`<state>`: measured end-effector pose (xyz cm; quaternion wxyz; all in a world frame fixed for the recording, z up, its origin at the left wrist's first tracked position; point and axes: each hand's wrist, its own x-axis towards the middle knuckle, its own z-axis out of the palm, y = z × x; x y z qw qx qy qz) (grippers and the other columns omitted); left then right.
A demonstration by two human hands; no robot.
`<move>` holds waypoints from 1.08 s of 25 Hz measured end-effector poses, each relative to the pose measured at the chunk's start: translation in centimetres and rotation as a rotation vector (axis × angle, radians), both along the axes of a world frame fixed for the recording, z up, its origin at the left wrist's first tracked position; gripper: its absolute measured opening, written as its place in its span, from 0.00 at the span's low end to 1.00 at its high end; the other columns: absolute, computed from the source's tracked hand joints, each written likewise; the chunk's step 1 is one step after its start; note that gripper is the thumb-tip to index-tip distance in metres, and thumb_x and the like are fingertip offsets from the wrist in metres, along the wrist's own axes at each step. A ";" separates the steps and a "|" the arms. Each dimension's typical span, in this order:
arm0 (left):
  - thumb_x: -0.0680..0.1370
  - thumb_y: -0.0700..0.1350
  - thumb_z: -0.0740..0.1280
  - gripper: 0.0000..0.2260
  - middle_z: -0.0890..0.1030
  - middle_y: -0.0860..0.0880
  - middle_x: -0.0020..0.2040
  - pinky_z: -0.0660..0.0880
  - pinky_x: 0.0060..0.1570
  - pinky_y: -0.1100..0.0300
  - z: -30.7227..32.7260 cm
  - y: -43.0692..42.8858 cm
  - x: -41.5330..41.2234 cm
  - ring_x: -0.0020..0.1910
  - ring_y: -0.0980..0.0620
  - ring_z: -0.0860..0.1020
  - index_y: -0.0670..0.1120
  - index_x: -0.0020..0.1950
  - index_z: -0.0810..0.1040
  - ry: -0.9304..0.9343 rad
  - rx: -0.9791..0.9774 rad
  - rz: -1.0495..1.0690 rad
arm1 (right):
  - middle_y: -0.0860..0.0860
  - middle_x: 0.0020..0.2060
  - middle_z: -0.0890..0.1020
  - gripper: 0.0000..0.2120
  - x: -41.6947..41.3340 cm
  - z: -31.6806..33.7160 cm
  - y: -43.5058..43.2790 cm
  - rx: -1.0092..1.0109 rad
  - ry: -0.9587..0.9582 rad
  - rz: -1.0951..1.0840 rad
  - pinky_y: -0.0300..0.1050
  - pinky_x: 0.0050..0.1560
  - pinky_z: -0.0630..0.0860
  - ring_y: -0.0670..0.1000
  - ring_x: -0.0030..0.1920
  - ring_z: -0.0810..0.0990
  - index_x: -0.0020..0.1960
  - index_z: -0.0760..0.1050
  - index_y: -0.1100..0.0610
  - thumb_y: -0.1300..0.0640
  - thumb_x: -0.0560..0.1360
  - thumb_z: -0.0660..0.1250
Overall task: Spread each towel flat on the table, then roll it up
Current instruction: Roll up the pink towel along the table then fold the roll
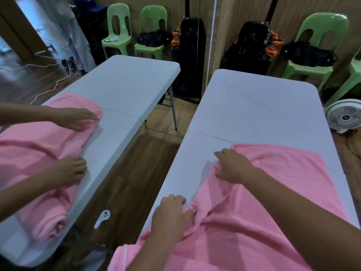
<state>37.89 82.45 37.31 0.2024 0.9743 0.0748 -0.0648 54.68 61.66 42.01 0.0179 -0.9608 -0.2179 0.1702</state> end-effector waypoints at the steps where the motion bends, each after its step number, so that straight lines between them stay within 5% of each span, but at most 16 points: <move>1: 0.75 0.66 0.58 0.19 0.77 0.56 0.47 0.74 0.48 0.52 0.3 -0.5 -0.1 0.49 0.53 0.74 0.55 0.52 0.79 0.026 0.011 -0.007 | 0.52 0.52 0.79 0.17 0.6 -0.2 0.1 -0.039 0.063 -0.041 0.53 0.51 0.77 0.56 0.54 0.76 0.55 0.76 0.55 0.45 0.72 0.63; 4: 0.72 0.67 0.63 0.16 0.76 0.56 0.38 0.70 0.40 0.58 1.3 -0.8 -0.9 0.41 0.56 0.74 0.55 0.44 0.78 0.026 -0.157 0.050 | 0.50 0.39 0.80 0.12 2.0 0.5 -0.1 -0.011 0.093 0.005 0.51 0.44 0.77 0.54 0.43 0.76 0.39 0.76 0.55 0.48 0.73 0.64; 8: 0.69 0.52 0.76 0.04 0.77 0.53 0.31 0.74 0.35 0.58 3.4 1.5 0.4 0.32 0.57 0.75 0.57 0.39 0.82 -0.010 -0.595 0.267 | 0.44 0.37 0.79 0.04 5.9 4.1 0.5 0.186 -0.001 -0.001 0.45 0.42 0.73 0.49 0.42 0.76 0.39 0.78 0.51 0.51 0.71 0.68; 13: 0.73 0.45 0.74 0.05 0.83 0.54 0.35 0.78 0.39 0.58 4.2 5.5 4.3 0.37 0.56 0.80 0.52 0.37 0.83 -0.188 -0.688 0.431 | 0.42 0.39 0.79 0.03 11.9 5.7 4.2 0.331 -0.058 -0.034 0.42 0.41 0.69 0.49 0.45 0.77 0.45 0.81 0.49 0.52 0.73 0.69; 18: 0.75 0.48 0.72 0.02 0.82 0.53 0.40 0.76 0.44 0.53 -1.0 8.5 6.9 0.44 0.50 0.80 0.54 0.43 0.81 -0.266 -0.554 0.559 | 0.54 0.57 0.77 0.14 12.0 1.5 8.9 0.402 -0.199 -0.166 0.53 0.59 0.73 0.56 0.59 0.74 0.61 0.77 0.52 0.55 0.76 0.63; 23: 0.78 0.52 0.61 0.14 0.80 0.52 0.62 0.71 0.62 0.47 -3.3 5.2 8.9 0.62 0.47 0.75 0.52 0.60 0.80 -0.384 -0.057 -0.069 | 0.52 0.62 0.76 0.17 0.0 -3.8 0.9 0.477 -0.285 -0.202 0.55 0.65 0.70 0.55 0.63 0.72 0.64 0.75 0.53 0.49 0.78 0.61; 27: 0.78 0.59 0.54 0.25 0.72 0.48 0.73 0.67 0.68 0.41 -4.3 0.1 15.3 0.71 0.45 0.70 0.51 0.71 0.73 -0.237 0.144 -0.370 | 0.54 0.74 0.67 0.30 -2.8 -6.5 -12.4 0.215 -0.277 -0.471 0.54 0.74 0.60 0.56 0.74 0.63 0.73 0.66 0.54 0.39 0.78 0.49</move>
